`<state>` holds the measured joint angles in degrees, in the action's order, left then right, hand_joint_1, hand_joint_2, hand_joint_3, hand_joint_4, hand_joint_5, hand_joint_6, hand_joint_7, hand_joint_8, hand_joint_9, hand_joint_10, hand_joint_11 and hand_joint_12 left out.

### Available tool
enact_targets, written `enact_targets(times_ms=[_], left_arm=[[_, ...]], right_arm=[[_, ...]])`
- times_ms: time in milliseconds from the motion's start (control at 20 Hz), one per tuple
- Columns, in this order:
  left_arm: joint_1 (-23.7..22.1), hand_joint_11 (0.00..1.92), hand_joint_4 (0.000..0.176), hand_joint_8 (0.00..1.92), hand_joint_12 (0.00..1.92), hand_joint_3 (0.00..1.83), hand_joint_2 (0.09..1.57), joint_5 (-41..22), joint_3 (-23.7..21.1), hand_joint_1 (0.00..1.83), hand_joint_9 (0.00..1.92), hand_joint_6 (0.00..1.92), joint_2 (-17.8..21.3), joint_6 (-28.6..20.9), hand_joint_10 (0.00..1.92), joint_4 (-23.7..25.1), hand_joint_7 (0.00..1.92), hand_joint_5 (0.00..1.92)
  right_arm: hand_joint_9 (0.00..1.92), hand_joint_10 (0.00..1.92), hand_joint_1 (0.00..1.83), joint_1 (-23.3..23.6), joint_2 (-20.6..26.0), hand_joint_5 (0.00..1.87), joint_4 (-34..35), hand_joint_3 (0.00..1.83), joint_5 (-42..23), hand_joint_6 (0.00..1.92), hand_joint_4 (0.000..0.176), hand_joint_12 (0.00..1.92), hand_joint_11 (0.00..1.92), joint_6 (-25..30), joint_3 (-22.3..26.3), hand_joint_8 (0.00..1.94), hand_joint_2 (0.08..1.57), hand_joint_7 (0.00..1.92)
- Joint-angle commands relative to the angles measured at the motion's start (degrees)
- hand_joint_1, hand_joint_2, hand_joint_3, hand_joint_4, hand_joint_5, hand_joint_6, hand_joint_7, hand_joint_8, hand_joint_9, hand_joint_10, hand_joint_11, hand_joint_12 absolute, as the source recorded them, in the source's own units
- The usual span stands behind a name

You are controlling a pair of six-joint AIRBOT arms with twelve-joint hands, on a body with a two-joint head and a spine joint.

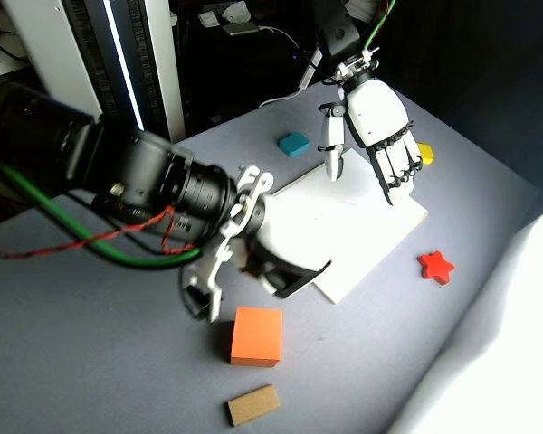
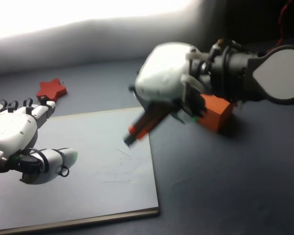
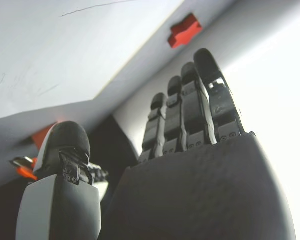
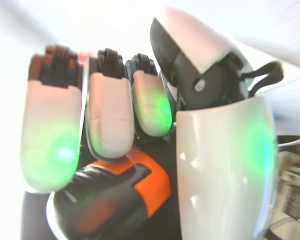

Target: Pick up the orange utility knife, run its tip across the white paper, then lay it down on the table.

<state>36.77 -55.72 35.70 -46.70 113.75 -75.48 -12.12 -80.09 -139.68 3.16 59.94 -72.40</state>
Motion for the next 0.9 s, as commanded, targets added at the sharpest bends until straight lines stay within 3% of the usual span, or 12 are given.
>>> enact_targets(times_ms=[0,100,150,250,400,450,550,600,700,750,800,850], left_arm=[[-0.48,0.00,0.051,0.00,0.95,0.00,1.27,-4.27,0.29,0.21,0.20,0.00,0.20,-0.04,0.00,3.26,0.14,0.04],[-0.44,0.00,0.050,0.01,0.94,0.00,1.27,-4.30,0.30,0.20,0.21,0.01,0.20,-0.07,0.01,3.26,0.16,0.04],[-0.41,0.00,0.052,0.00,0.94,0.00,1.27,-4.34,0.30,0.19,0.21,0.00,0.20,-0.07,0.00,3.26,0.15,0.03],[-0.39,0.00,0.052,0.00,0.94,0.00,1.27,-4.49,0.40,0.19,0.20,0.00,0.20,-0.18,0.00,3.26,0.14,0.03],[-0.31,0.00,0.050,0.00,0.96,0.00,1.27,-5.12,0.65,0.20,0.21,0.00,0.18,-0.66,0.00,3.26,0.14,0.03],[-0.26,0.00,0.050,0.00,0.96,0.00,1.27,-5.57,0.73,0.18,0.21,0.00,0.18,-0.97,0.00,3.26,0.14,0.03],[-0.19,0.00,0.052,0.00,0.95,0.00,1.27,-5.78,0.82,0.20,0.20,0.00,0.18,-1.08,0.00,3.27,0.14,0.04],[-0.06,0.00,0.052,0.00,0.95,0.00,1.27,-5.83,0.97,0.20,0.21,0.00,0.18,-1.21,0.00,3.27,0.14,0.04],[0.39,0.00,0.052,0.01,0.97,0.00,1.27,-6.46,1.15,0.20,0.23,0.01,0.24,-1.84,0.01,3.26,0.16,0.05],[0.62,0.00,0.050,0.01,0.97,0.00,1.26,-6.58,1.34,0.21,0.23,0.01,0.25,-2.10,0.01,3.24,0.16,0.06],[0.89,0.00,0.050,0.01,0.97,0.00,1.26,-6.58,1.64,0.21,0.23,0.01,0.30,-2.49,0.01,3.24,0.16,0.06],[1.01,0.00,0.049,0.01,0.97,0.00,1.26,-6.60,1.91,0.21,0.24,0.01,0.34,-2.65,0.01,3.20,0.16,0.06]], right_arm=[[1.80,1.92,1.46,0.08,0.51,1.38,-0.88,0.63,9.85,1.92,0.176,1.92,1.87,-0.33,0.30,1.94,1.02,1.70],[1.81,1.92,1.46,-0.66,0.39,1.43,-11.01,0.59,14.49,1.92,0.176,1.92,1.87,8.57,1.14,1.94,1.04,1.71],[1.81,1.92,1.46,-1.10,0.53,1.44,-21.34,0.57,16.43,1.92,0.176,1.92,1.88,16.87,1.58,1.94,1.05,1.71],[1.80,1.92,1.47,-1.17,0.76,1.42,-31.21,0.57,16.42,1.92,0.176,1.92,1.86,24.63,1.72,1.94,1.05,1.70],[1.77,1.92,1.48,-0.77,1.15,1.42,-32.36,0.55,12.21,1.92,0.176,1.92,1.84,31.79,1.85,1.94,1.05,1.68],[1.77,1.92,1.47,-0.07,1.75,1.42,-25.28,0.52,7.54,1.92,0.176,1.92,1.84,31.15,2.31,1.94,1.08,1.68],[1.78,1.92,1.48,1.33,2.63,1.41,-9.64,0.50,-0.08,1.92,0.176,1.92,1.85,23.54,2.36,1.94,1.07,1.69],[1.78,1.92,1.48,2.47,3.57,1.41,1.66,0.51,-7.08,1.92,0.176,1.92,1.85,17.38,2.11,1.94,1.08,1.69],[1.77,1.92,1.47,3.42,4.31,1.41,10.97,0.50,-14.02,1.92,0.176,1.92,1.83,11.28,1.78,1.94,1.08,1.67],[1.77,1.92,1.47,3.69,4.33,1.41,18.00,0.50,-16.73,1.92,0.176,1.92,1.83,4.75,1.34,1.94,1.08,1.67],[1.77,1.92,1.47,3.59,4.37,1.41,36.18,0.50,-25.49,1.92,0.176,1.92,1.83,-15.26,-0.26,1.94,1.08,1.67],[1.77,1.92,1.47,3.02,4.31,1.41,47.46,0.50,-32.76,1.92,0.176,1.92,1.83,-30.36,-1.84,1.94,1.09,1.67]])
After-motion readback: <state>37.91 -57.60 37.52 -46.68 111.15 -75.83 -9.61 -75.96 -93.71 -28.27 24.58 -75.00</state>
